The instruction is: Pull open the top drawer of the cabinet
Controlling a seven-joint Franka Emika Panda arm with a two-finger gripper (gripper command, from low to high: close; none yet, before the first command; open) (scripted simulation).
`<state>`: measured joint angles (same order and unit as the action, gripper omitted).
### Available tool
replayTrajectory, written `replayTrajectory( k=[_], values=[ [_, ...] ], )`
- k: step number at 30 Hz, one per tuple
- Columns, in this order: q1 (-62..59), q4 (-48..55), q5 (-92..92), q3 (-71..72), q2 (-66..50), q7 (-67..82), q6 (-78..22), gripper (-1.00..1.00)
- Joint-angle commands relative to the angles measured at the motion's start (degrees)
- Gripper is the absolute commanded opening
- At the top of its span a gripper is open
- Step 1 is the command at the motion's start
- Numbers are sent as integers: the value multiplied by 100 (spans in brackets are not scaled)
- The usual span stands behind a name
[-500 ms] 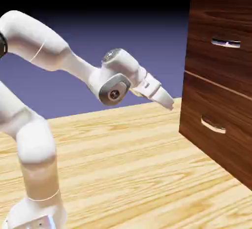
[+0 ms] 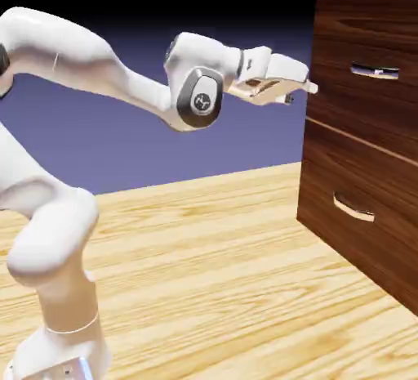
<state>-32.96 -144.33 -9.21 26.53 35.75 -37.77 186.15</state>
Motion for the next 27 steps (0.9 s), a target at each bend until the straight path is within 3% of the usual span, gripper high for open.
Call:
replayTrajectory(
  k=[1, 27],
  values=[
    [-208, 103, -57, 164, 19, 29, 75, 100],
    [-5607, 2777, -1535, 4420, 516, 781, 2024, 100]
  ],
)
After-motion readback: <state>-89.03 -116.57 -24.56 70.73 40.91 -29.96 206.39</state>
